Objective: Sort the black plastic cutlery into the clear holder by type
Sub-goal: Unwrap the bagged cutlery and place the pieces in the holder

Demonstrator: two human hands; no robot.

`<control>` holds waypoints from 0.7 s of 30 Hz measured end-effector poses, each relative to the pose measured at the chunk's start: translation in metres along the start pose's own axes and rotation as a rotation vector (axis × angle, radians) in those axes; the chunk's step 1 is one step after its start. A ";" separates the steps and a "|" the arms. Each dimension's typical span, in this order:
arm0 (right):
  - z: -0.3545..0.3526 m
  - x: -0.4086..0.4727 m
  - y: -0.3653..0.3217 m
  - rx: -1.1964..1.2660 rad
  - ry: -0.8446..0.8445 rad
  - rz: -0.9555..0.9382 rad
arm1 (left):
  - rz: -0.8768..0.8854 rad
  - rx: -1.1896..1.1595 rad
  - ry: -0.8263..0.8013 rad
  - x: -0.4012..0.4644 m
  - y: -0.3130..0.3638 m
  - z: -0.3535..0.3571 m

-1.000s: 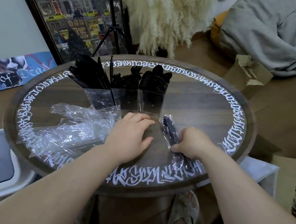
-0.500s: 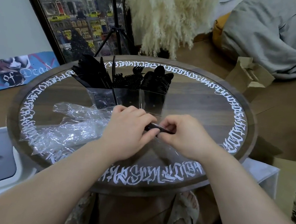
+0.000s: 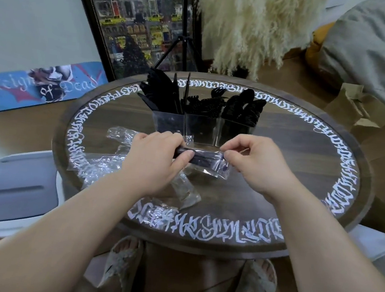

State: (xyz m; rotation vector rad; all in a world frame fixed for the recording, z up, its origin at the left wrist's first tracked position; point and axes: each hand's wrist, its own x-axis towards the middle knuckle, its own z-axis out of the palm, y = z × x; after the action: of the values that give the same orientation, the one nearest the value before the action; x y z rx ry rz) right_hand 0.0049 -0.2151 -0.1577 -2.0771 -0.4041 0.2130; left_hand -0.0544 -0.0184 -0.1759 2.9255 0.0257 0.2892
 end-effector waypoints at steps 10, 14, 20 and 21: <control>0.033 0.014 -0.021 0.367 -0.086 0.046 | -0.083 -0.044 0.003 -0.009 -0.041 -0.013; 0.040 0.017 -0.027 0.476 -0.192 0.100 | -0.139 -0.070 -0.008 -0.012 -0.051 -0.017; 0.048 0.024 -0.033 0.589 -0.203 0.216 | -0.206 -0.124 -0.001 -0.016 -0.067 -0.020; 0.051 0.026 -0.031 0.525 -0.176 0.214 | -0.218 -0.120 -0.004 -0.017 -0.070 -0.020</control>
State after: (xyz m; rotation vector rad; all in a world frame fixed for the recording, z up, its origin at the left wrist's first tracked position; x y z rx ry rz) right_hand 0.0070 -0.1502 -0.1565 -1.5838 -0.1995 0.5700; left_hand -0.0749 0.0531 -0.1737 2.7718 0.3137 0.2404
